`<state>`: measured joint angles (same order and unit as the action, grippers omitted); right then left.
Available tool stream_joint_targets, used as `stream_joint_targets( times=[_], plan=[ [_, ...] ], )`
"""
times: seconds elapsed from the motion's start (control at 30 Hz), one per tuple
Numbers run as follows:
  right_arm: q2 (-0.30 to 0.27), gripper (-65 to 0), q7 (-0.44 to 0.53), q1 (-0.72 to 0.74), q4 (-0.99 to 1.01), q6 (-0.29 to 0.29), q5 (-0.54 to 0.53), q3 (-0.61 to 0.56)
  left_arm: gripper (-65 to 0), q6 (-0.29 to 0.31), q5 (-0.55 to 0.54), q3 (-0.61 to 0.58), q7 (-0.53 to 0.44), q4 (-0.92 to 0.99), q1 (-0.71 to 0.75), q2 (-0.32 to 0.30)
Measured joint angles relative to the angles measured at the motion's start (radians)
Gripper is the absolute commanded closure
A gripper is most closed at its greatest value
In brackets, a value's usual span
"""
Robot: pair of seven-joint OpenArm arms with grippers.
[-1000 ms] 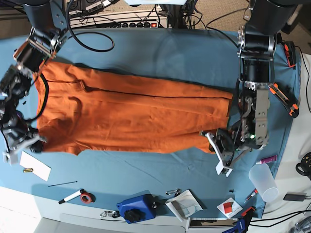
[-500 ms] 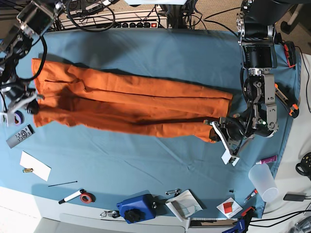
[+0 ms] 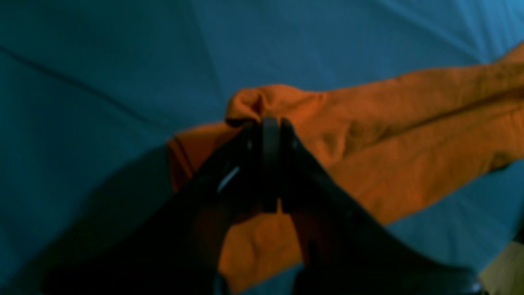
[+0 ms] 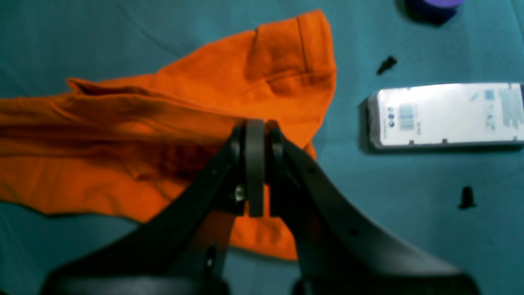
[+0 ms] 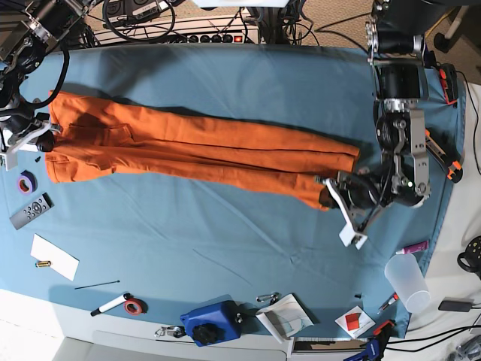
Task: Layout the t-shirt on the table in an organized manner, then fold the t-shirt properly
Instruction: 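Hold both strip ends and pull them apart to straighten the strip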
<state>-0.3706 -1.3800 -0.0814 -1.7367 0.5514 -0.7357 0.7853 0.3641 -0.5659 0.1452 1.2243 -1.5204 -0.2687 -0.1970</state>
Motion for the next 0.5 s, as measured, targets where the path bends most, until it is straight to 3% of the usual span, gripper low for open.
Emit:
stream_joint_targets(
  times=[0.23, 0.5],
  plan=[
    [0.003, 0.0, 0.005, -0.039, 0.000, 0.000, 0.000, 0.000, 0.0, 0.000, 0.011, 0.000, 0.002, -0.104, 0.060, 0.000],
    [0.003, 0.0, 0.082, -0.032, 0.000, 0.000, -0.003, 0.000, 0.0, 0.000, 0.023, 0.000, -0.021, -0.105, 0.050, 0.000]
  ],
)
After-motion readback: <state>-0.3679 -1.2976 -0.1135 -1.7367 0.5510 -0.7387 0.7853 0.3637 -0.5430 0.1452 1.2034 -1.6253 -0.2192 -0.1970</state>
